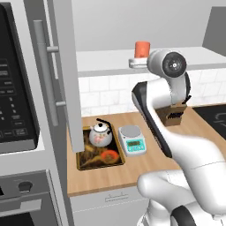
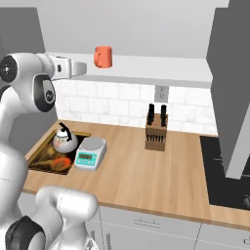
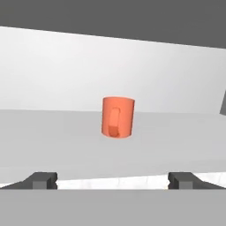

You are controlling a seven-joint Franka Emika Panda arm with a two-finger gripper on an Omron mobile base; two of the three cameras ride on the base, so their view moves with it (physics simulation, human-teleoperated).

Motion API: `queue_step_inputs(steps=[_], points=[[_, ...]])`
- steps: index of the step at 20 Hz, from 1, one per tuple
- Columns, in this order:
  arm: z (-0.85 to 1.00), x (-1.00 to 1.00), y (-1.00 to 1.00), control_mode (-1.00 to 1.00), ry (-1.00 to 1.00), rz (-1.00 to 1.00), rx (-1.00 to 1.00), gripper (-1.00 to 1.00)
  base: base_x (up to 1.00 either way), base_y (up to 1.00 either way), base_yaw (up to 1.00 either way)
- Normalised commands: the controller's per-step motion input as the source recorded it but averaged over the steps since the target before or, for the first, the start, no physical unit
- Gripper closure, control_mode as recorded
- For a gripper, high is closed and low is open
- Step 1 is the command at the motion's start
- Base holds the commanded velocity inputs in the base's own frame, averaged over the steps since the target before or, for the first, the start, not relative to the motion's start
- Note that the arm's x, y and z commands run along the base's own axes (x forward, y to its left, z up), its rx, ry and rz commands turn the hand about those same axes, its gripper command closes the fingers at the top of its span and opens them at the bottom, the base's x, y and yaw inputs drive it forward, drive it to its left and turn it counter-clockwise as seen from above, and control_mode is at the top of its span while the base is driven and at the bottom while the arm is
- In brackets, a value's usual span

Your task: Pick the kettle from the counter and place it on the tray. Then pick the mug from the cabinet and place it on the tray. Then close the cabinet doors.

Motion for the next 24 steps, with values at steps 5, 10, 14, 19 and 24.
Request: queue_step_inputs(steps=[5,10,14,19,24], points=[[0.14,0.49,0.00,-1.00,0.00,0.00,0.01,-1.00,0.00,0.00,0.00],[0.01,0.54,0.00,-1.00,0.00,-0.01,0.01,-1.00,0.00,0.00,0.00],[0.00,0.50,-0.08,-1.00,0.00,0.00,0.02,-1.00,0.00,0.00,0.00],[0.00,0.38,-0.16,-1.00,0.00,0.00,0.01,-1.00,0.00,0.00,0.00],[0.00,0.36,-0.03,-1.00,0.02,0.00,0.00,-1.00,0.00,0.00,0.00]])
